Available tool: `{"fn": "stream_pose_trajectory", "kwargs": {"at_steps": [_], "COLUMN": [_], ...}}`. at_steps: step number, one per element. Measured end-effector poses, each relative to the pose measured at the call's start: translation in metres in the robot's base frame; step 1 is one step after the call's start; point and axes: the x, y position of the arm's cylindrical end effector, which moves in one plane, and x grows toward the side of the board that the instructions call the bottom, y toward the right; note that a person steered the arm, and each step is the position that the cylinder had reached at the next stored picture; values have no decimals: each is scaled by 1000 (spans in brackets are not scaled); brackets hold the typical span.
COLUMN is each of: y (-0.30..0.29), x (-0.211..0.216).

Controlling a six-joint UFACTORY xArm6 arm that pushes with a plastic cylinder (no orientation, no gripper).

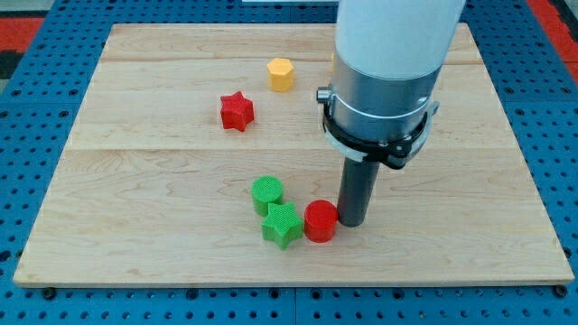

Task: Push the red star above the red circle

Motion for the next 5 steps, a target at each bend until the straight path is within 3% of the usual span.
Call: {"fn": "stream_pose_trajectory", "kwargs": {"at_steps": [1, 3, 5], "y": [-1, 16, -111], "x": [2, -69, -79]}}
